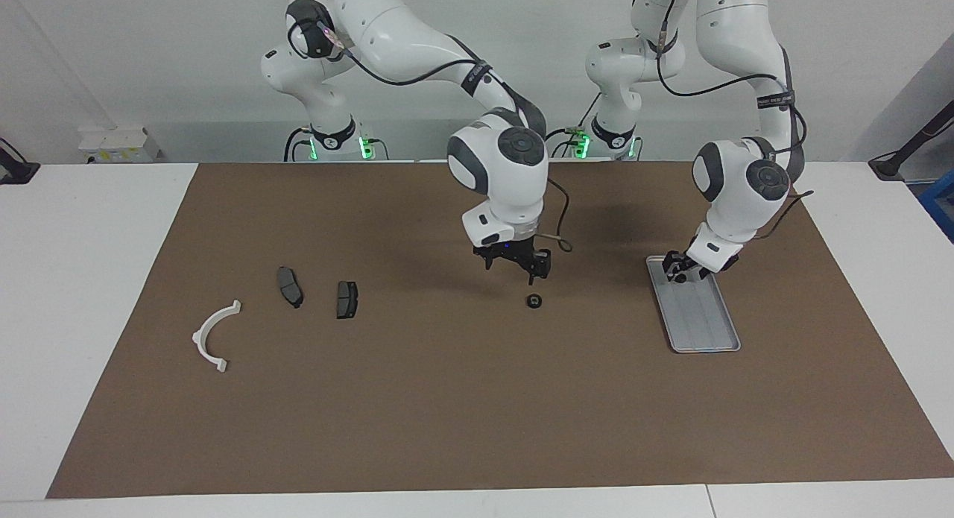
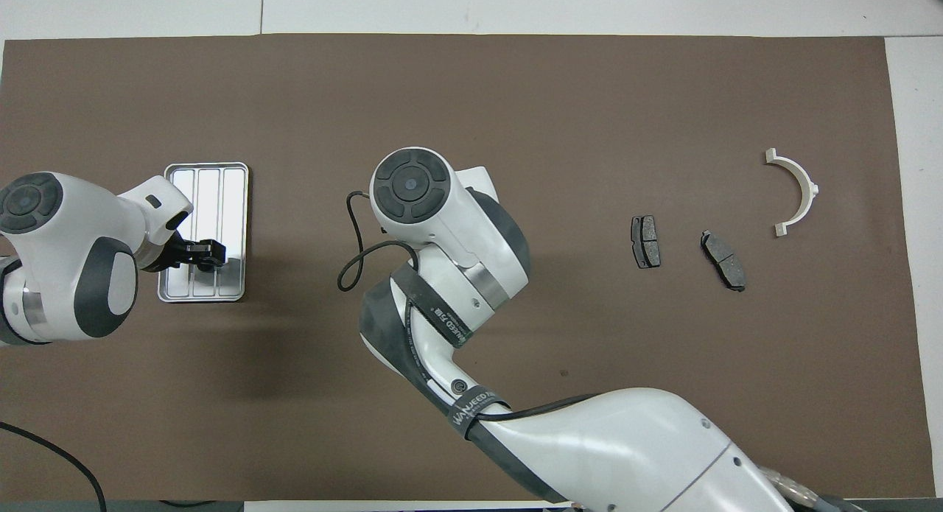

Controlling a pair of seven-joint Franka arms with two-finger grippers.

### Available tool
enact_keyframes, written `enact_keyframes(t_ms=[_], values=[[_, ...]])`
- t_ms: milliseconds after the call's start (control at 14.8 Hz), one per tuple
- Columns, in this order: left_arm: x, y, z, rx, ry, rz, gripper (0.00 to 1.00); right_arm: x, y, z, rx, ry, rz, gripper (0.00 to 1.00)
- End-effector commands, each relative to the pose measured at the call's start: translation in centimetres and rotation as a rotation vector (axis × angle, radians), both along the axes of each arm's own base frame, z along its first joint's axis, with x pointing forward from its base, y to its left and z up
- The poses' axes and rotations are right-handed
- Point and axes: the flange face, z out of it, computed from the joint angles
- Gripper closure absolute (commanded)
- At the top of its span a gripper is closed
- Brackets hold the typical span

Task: Place bearing gear from tray to pile
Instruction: 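Reach the right gripper to the gear while the left gripper returns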

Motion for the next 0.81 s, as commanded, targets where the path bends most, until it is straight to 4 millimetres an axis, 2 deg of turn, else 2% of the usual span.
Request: enact_keyframes(t_ms=[0, 67, 135, 270, 404, 539, 674, 741], values=[[-0.5, 0.2, -0.6, 0.000, -0.018, 0.018, 0.35, 1.1, 1.8, -0.8, -0.015, -0.012, -0.001, 0.00], [-0.7, 0.1, -0.7, 0.000, -0.015, 0.018, 0.37, 0.8, 3.0, -1.1, -0.009, -0.017, 0.013, 0.00], [-0.7, 0.1, -0.8, 0.000, -0.016, 0.022, 0.37, 1.1, 3.3, -1.2, -0.003, -0.022, 0.013, 0.00], [-0.8, 0.1, -1.0, 0.000, -0.011, 0.025, 0.38, 0.5, 4.7, -2.8, -0.008, -0.017, 0.032, 0.00], [-0.8, 0.1, -1.1, 0.000, -0.019, 0.031, 0.44, 0.4, 4.9, -4.2, -0.015, -0.009, 0.036, 0.00], [-0.9, 0.1, -1.3, 0.000, -0.017, 0.031, 0.66, 0.3, 5.0, -6.3, -0.039, -0.004, 0.047, 0.00], [-0.9, 0.1, -1.0, 0.001, -0.005, 0.033, 0.95, 0.2, 5.0, -7.2, -0.067, -0.012, 0.062, 0.00], [-0.8, 0.1, -0.6, 0.001, 0.007, 0.038, 1.00, 0.2, 5.0, -7.9, -0.072, -0.006, 0.063, 0.00]])
